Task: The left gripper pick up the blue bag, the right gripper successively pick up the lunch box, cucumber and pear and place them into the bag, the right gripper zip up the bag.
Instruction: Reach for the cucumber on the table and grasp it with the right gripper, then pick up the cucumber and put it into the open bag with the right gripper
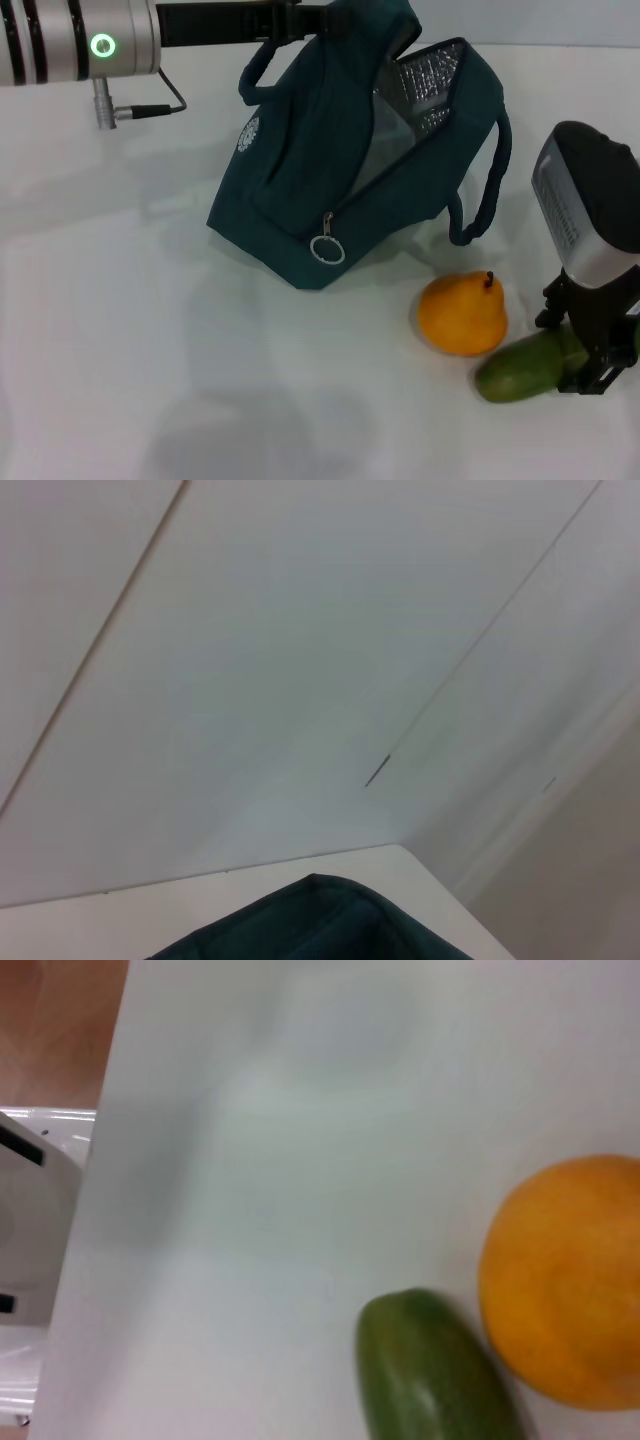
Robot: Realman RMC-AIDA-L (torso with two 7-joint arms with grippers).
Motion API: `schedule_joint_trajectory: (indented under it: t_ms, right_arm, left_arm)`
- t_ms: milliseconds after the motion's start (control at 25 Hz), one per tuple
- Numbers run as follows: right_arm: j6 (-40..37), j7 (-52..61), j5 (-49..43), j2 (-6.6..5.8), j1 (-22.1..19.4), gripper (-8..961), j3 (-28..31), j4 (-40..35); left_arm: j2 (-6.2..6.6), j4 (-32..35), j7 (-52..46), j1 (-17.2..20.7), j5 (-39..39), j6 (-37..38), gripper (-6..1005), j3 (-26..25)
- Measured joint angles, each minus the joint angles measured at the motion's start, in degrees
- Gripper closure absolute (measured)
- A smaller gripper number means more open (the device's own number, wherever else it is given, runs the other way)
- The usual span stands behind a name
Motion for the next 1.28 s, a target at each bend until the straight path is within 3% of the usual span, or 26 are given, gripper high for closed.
schedule_joint_trajectory:
  t_ms: [160, 360, 560, 680, 880, 1080, 1200, 1280]
  right_arm:
    - [0.0, 1.4, -0.2, -0.09, 0.0, 174, -1.6, 0.0]
    - [-0.1, 2.6, -0.2, -0.14, 0.0, 312, -2.6, 0.0]
    - [-0.6, 2.9, -0.3, -0.31, 0.0, 312, -1.9, 0.0]
    - [-3.2, 2.2, 0.8, -0.38, -0.2, 312, 2.0, 0.2]
    - [-12.4, -4.9, 9.2, -0.72, -1.8, 312, 21.2, 3.0]
    - [-18.5, -12.8, 22.0, -1.35, -6.5, 312, 44.6, 7.6]
    - [-17.7, -19.6, 35.3, -1.48, -10.9, 311, 53.0, 13.7]
    - [-16.2, -25.7, 44.7, -1.10, -14.1, 311, 55.5, 18.4]
  left_arm:
    - [0.08, 0.3, 0.0, 0.0, 0.0, 0.6, 932, 0.0]
    - [0.18, 0.4, 0.0, 0.0, 0.0, 0.7, 932, 0.0]
    - [0.27, 0.4, 0.0, -0.1, 0.0, 0.7, 932, 0.0]
    - [0.28, 0.5, 0.0, -0.1, 0.0, 0.7, 932, 0.0]
    - [0.26, 0.5, -0.4, 0.0, 0.0, 0.8, 932, 0.0]
    - [0.26, 0.7, -1.7, -0.1, 0.0, 1.4, 932, 0.0]
    - [0.15, 1.3, -2.7, -0.1, 0.0, 1.5, 932, 0.0]
    - [0.15, 1.4, -3.1, -0.1, -0.1, 1.5, 932, 0.0]
